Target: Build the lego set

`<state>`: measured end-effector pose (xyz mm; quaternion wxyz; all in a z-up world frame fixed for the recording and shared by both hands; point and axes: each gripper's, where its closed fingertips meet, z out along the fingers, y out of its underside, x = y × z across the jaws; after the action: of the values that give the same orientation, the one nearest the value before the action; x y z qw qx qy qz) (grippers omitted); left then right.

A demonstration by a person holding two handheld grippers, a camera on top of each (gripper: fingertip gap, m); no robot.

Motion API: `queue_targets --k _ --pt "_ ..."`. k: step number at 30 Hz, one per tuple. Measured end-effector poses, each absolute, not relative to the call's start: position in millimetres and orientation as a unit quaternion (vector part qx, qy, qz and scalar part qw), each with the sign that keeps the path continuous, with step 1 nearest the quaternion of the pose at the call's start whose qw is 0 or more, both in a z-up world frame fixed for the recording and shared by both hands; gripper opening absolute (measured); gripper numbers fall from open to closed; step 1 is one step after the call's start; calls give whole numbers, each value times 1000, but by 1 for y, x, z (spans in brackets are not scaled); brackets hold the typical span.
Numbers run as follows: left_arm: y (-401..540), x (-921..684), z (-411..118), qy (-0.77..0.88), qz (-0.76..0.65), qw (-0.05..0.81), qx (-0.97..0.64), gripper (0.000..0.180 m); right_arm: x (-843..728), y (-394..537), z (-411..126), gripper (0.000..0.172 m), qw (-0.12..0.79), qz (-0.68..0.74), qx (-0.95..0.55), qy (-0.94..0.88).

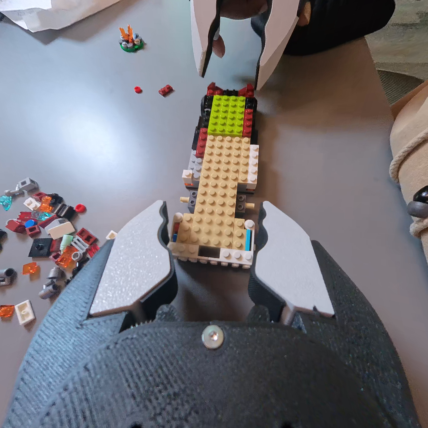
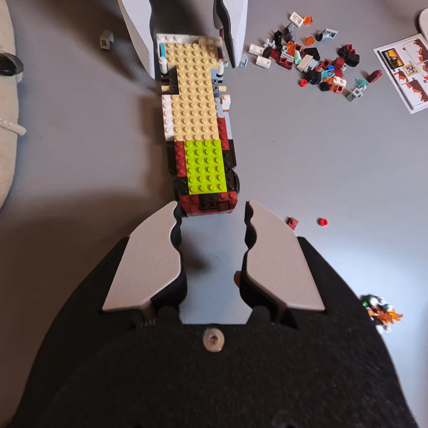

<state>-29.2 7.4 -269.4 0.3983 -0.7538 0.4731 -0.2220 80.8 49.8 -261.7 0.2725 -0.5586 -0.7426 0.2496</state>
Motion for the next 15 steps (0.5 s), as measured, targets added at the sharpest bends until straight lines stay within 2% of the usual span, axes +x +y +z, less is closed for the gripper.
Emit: queue_targets --k 4,9,15 --pt "9 -28 -262 473 -224 402 -751 78 76 46 -248 45 273 269 -549 -743" --pt "8 -26 -274 515 -210 338 -760 82 54 41 -232 28 261 298 -533 -748" --pt "9 -19 -281 553 -197 302 -751 75 20 43 -241 19 207 296 -512 -779"
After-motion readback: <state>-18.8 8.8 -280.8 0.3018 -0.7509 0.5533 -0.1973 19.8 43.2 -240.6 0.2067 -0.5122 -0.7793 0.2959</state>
